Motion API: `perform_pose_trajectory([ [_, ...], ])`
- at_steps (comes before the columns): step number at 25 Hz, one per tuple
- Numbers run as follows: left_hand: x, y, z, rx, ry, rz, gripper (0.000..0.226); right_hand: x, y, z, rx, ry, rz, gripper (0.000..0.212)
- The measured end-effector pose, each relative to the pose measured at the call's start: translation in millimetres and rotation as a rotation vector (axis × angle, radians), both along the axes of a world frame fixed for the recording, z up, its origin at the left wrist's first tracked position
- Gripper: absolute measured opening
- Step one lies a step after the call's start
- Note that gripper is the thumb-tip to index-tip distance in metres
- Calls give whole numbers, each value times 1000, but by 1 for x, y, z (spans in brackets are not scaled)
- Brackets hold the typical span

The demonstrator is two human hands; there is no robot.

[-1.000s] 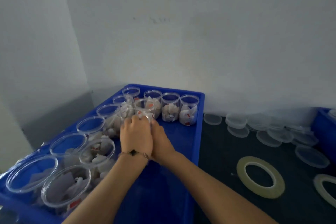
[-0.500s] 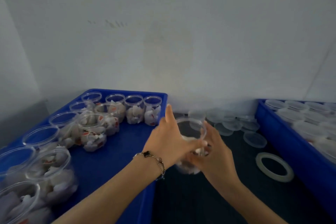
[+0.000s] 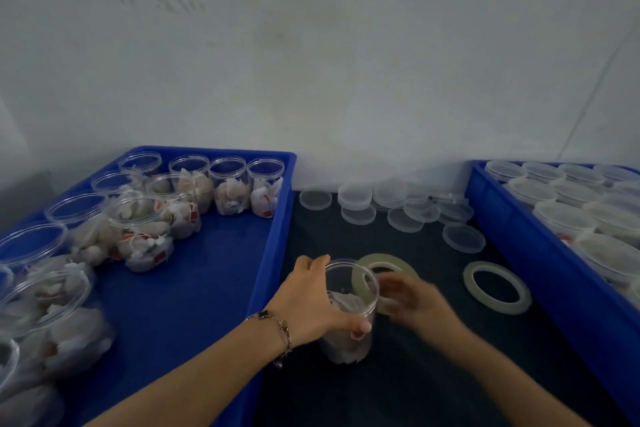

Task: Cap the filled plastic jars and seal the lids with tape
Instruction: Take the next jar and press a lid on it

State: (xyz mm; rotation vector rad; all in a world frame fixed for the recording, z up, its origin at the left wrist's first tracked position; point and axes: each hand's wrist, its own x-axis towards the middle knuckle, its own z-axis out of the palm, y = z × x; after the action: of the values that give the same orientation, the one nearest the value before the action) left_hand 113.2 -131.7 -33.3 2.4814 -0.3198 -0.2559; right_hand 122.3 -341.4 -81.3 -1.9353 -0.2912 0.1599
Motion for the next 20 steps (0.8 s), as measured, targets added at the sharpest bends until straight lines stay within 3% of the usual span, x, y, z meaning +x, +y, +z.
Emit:
perform_pose_trajectory([
  [4,4,3,-2,-47,33,-27,114,90,-52,-7,-649,-94,-428,33],
  [9,3,1,-5,-51,39,-26,115,143,-98,-33,-1075,11,-462,41],
  [14,3,-3,-5,-29,-4,-39,116,128,-88,-36,-1194,-172,-479,23],
  [18,2,-3,-5,-36,-11,-44,116,110,-70,-20,-1035,-263,-371,36],
  [20,3,-2,-5,-31,-12,-48,116,100,-58,-4,-904,-288,-335,30],
])
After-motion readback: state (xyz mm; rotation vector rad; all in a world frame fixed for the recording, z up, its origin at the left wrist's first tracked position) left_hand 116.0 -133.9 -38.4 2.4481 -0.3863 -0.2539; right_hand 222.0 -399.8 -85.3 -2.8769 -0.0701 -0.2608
